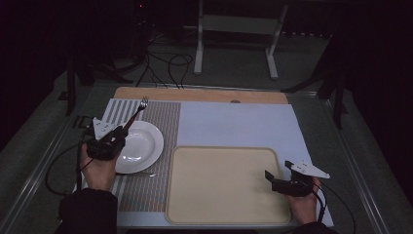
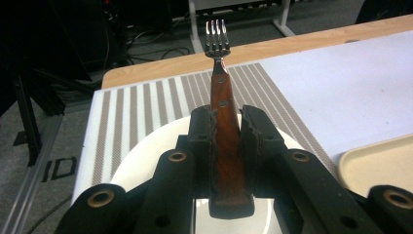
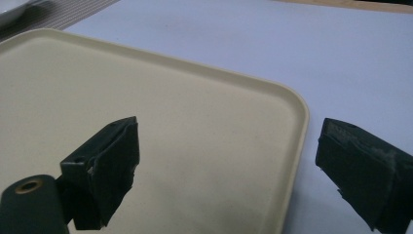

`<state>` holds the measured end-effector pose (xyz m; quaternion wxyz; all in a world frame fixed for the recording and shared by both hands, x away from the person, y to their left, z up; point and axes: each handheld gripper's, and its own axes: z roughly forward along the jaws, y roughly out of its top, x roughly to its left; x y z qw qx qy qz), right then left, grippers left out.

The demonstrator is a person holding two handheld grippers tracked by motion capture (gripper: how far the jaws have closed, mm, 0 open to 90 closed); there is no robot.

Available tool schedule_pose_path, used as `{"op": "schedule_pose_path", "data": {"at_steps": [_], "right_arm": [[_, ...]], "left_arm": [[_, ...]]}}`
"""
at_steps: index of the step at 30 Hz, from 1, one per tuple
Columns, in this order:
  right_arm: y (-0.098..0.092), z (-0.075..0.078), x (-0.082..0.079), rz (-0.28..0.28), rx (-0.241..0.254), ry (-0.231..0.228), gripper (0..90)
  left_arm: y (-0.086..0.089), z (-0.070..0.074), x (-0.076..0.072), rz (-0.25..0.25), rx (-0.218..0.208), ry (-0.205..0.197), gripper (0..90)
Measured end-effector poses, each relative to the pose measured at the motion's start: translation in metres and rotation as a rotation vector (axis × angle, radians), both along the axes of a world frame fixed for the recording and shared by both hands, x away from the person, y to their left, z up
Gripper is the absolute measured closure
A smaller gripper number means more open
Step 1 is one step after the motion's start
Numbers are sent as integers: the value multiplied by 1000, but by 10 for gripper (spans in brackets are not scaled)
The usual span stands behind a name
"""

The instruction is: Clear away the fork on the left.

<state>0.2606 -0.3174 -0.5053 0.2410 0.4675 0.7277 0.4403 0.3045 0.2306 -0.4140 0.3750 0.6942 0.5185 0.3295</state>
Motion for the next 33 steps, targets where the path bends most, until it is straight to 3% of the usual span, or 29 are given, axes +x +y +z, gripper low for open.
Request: {"op": "schedule_pose_path", "data": {"at_steps": [4,11,16,33], "right_arm": [[0,0,0,1,1,0,87],[0,0,0,3,3,0,87],[0,0,1,5,1,0,87],[-1,0,0,6,-8,-3,87]], "left_arm": [[-12,-4,-7,-4,16,-3,760],[-31,-13,-20,-17,-19,4,760],[-45,-21,-27,-13,-20,2,760],[-69,-38,-50,-33,-36,20,760]]}}
